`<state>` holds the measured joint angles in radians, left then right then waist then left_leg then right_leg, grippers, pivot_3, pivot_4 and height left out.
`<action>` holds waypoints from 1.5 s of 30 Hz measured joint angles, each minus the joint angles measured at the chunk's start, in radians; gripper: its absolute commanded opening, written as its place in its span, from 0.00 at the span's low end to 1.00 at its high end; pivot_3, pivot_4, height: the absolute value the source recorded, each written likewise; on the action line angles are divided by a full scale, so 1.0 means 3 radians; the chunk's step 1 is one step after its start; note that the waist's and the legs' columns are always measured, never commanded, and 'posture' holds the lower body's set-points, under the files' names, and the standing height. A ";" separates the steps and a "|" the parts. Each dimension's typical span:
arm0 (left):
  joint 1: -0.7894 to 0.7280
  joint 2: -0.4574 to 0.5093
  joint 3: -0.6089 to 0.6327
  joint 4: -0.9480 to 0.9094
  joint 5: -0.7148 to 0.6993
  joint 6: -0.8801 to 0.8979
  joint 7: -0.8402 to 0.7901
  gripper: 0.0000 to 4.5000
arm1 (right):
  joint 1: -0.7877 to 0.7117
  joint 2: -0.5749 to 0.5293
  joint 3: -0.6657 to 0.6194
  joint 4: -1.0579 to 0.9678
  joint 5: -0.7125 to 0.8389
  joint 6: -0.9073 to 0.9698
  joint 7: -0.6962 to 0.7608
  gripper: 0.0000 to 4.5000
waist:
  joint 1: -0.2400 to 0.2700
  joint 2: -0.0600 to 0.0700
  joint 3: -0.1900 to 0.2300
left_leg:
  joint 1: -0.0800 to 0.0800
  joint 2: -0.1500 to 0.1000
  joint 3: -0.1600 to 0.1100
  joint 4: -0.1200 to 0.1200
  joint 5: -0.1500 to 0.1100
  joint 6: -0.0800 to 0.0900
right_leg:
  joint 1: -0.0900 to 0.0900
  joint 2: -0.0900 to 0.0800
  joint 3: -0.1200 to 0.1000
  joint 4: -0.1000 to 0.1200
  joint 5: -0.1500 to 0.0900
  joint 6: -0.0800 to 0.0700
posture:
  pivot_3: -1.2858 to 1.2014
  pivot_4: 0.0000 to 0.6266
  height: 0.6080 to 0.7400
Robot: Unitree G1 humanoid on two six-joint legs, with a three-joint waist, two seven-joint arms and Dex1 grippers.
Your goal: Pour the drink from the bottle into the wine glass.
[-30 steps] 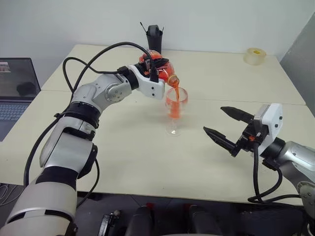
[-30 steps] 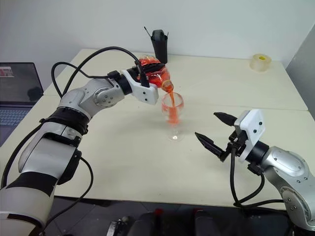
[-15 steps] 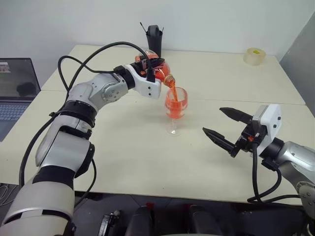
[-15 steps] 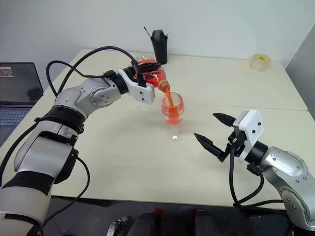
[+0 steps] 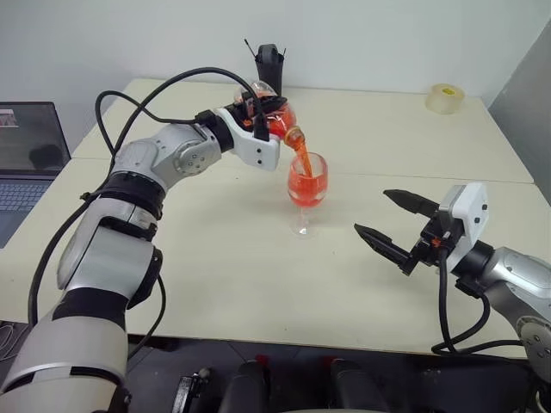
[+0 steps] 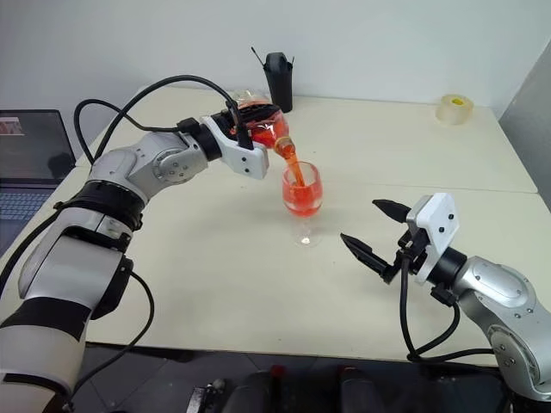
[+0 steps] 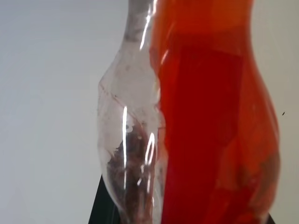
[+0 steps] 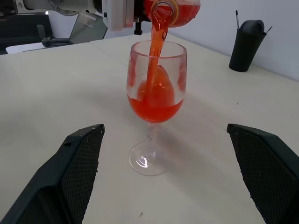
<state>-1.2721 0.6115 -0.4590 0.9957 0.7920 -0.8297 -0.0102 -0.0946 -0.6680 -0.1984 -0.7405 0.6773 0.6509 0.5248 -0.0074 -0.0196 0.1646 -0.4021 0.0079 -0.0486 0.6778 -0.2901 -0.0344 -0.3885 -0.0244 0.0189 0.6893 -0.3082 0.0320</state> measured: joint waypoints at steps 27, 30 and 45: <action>0.0020 -0.0082 0.0071 0.0084 -0.0390 0.0068 -0.0239 0.20 | -0.0059 0.0000 0.0016 0.0029 -0.0032 -0.0034 0.0024 1.00 | -0.0004 0.0000 0.0000 | 0.0000 0.0000 0.0000 0.0002 0.0000 0.0000 | 0.0000 0.0000 0.0000 0.0003 0.0000 0.0000 | 0.52 0.24 1.00; 0.0086 -0.0171 0.0243 0.0092 -0.0699 0.0130 -0.0469 0.20 | -0.0146 0.0000 0.0023 0.0034 -0.0029 -0.0033 0.0025 1.00 | -0.0006 0.0000 0.0000 | 0.0001 0.0001 0.0000 0.0003 0.0000 0.0000 | 0.0000 0.0000 0.0000 0.0004 0.0000 0.0000 | 0.52 0.24 1.00; 0.1302 -0.0657 0.1755 -0.1174 -0.2959 0.2779 -0.1457 0.19 | -0.1375 -0.0125 0.0184 0.0234 0.0592 0.0900 -0.0226 1.00 | -0.0146 0.0002 -0.0001 | 0.0007 0.0012 -0.0009 0.0007 0.0000 0.0000 | -0.0002 0.0000 0.0000 0.0027 -0.0003 -0.0005 | 0.52 0.24 1.00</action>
<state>-0.8816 0.4144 0.0676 0.6436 -0.0959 0.0039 -0.4473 -0.5072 -0.7056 -0.1432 -0.6702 0.8549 0.9209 0.4571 -0.0514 -0.0189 0.1642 -0.4000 0.0113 -0.0512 0.6799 -0.2900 -0.0346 -0.3891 -0.0243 0.0189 0.6973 -0.3090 0.0306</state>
